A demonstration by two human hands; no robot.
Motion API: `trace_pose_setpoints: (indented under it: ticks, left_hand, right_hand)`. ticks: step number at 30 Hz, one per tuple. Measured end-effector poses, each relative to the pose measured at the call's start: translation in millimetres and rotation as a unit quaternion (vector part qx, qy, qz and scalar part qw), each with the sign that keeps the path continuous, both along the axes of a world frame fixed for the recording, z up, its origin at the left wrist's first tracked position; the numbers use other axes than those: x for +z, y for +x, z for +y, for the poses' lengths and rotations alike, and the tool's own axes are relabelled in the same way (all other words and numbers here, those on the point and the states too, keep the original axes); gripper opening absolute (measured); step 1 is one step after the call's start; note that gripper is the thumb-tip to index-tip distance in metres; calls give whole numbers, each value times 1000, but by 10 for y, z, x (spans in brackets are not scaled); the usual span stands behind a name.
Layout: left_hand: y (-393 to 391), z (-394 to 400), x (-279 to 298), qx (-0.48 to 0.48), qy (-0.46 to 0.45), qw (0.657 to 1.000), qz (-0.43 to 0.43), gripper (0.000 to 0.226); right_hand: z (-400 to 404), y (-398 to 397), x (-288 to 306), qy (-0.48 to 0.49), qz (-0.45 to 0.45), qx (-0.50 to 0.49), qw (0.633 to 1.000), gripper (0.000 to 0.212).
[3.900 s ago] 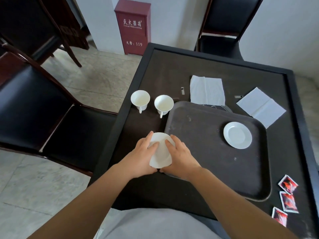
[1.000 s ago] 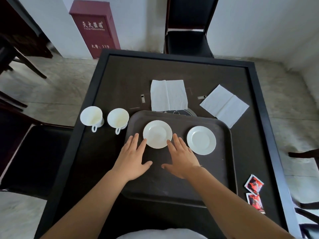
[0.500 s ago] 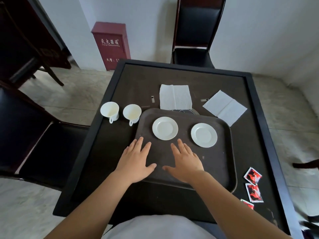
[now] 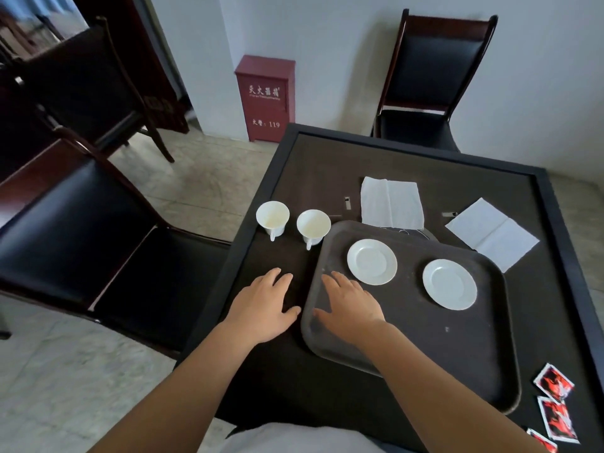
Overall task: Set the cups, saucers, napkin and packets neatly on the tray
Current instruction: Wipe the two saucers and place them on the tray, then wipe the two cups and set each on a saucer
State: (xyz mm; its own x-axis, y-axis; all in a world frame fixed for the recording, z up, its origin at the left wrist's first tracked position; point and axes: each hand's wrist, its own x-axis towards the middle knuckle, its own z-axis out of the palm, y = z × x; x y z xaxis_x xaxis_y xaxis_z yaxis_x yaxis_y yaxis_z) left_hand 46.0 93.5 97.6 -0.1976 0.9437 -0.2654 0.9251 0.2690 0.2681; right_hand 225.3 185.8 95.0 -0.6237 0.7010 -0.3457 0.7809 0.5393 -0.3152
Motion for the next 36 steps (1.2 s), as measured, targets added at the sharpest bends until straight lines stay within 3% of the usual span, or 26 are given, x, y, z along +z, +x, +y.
trace_pose_setpoints:
  ticks: [8,13,23,32,36]
  left_hand:
    - [-690,242,-20,26,-4,1000,-12,65]
    - [-1029,496,-62,37,20,999,-34,60]
    - [-1574,1232,-252,22,35,995,-89,62]
    - [-1742,1687,-541,-15,-11,989,-150,97]
    - [-1767,1814,-641,-12,-17,988,-156,91]
  right_hand:
    - [214,-777,60,-7,20,-6,1000,69]
    - [461,-1151,24,-7,12,1,1000,52]
    - [1104,-1807,-98,-1,-7,15,1000,47]
    - [1487,-2126,-295,-5,-58,25,998,76]
    - [1583,-2177,-369,-26,-64,30,997,77]
